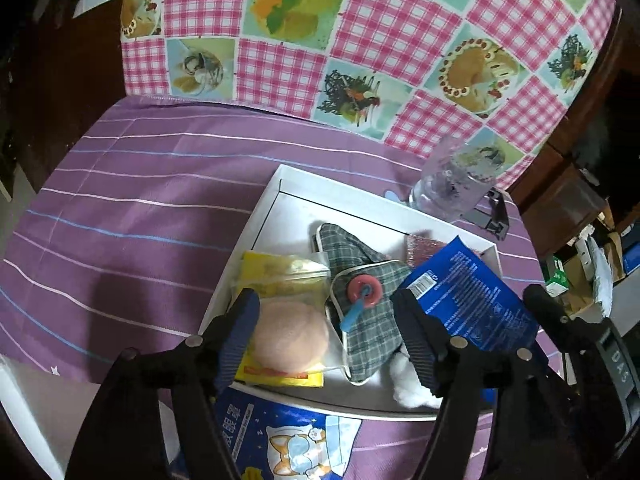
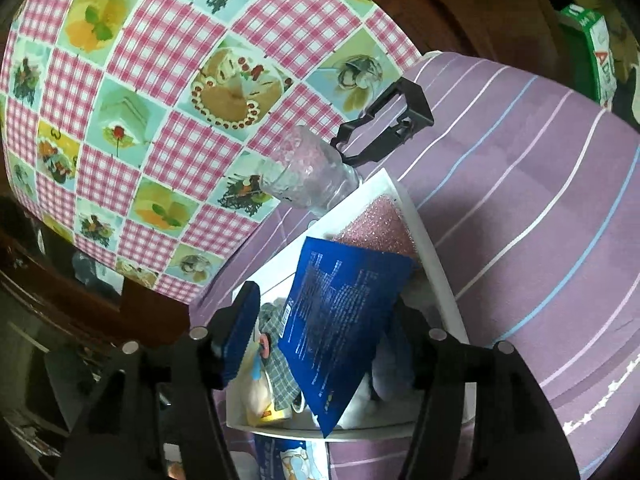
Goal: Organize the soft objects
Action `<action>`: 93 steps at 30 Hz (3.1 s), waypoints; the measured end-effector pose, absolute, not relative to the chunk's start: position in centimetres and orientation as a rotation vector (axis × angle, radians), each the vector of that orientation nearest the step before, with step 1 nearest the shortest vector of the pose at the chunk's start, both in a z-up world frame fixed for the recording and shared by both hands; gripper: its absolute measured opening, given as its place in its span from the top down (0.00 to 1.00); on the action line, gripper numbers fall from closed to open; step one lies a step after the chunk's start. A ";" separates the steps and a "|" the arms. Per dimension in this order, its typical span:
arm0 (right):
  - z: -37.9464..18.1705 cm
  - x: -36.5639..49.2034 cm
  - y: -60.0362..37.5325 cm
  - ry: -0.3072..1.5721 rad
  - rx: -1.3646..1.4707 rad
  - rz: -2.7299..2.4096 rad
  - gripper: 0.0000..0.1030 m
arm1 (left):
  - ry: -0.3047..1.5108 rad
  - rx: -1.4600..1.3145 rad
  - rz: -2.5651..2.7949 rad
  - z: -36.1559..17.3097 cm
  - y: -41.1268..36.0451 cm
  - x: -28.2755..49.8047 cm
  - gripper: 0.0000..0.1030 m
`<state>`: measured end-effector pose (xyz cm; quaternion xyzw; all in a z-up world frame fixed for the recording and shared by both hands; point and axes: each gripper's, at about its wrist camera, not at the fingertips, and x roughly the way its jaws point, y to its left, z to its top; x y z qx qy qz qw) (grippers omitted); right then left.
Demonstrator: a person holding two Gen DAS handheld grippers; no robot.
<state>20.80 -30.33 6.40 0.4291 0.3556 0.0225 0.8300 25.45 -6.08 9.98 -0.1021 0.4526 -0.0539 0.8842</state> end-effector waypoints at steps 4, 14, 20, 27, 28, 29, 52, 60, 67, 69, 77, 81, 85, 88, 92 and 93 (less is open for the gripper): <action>6.8 20.9 -29.8 0.776 0.869 0.041 0.40 | 0.929 -0.203 -0.120 10.5 -6.1 25.0 0.32; 9.7 20.2 -29.0 0.800 0.704 -0.011 0.40 | 0.850 -0.149 -0.120 13.5 -5.5 22.6 0.32; 11.6 19.3 -29.2 0.784 0.697 0.014 0.40 | 0.814 -0.142 -0.151 15.5 -5.2 21.1 0.32; 14.9 17.5 -29.5 0.736 0.618 -0.060 0.40 | 0.838 -0.151 -0.209 17.1 -4.7 20.0 0.31; 15.3 17.3 -29.4 0.740 0.604 -0.074 0.40 | 0.844 -0.150 -0.200 17.3 -4.6 19.7 0.31; 15.6 17.1 -29.4 0.743 0.599 -0.086 0.40 | 0.851 -0.151 -0.186 17.5 -4.5 19.5 0.31; 15.1 11.0 -26.2 1.108 0.821 0.128 0.41 | 1.000 -0.147 -0.253 16.3 -2.5 11.9 0.31; 10.0 11.6 -24.7 1.351 0.690 0.057 0.58 | 1.173 -0.099 -0.227 11.9 -3.3 14.3 0.32; 9.0 10.3 -25.7 1.378 0.636 0.013 0.64 | 1.258 -0.106 -0.307 7.7 -5.8 16.2 0.62; 9.3 10.0 -25.7 1.370 0.618 0.023 0.64 | 1.310 -0.074 -0.286 6.2 -6.4 16.5 0.83; 7.6 7.8 -25.8 1.393 0.606 0.094 0.64 | 1.425 0.031 -0.099 4.5 -6.2 15.1 0.86; 6.1 7.4 -25.5 1.416 0.600 0.105 0.63 | 1.381 -0.010 -0.132 4.9 -6.1 15.2 0.85; 4.4 7.4 -24.7 1.457 0.634 0.142 0.61 | 1.353 -0.016 -0.156 5.2 -6.1 15.4 0.65; 4.1 7.4 -23.9 1.440 0.609 0.127 0.54 | 1.320 0.001 -0.176 5.3 -6.5 15.8 0.54; 4.7 7.1 -21.1 1.407 0.418 0.087 0.51 | 1.304 0.082 -0.161 4.7 -7.8 16.1 0.43; 4.8 7.0 -20.2 1.400 0.354 0.075 0.52 | 1.301 0.133 -0.151 4.2 -8.3 16.2 0.41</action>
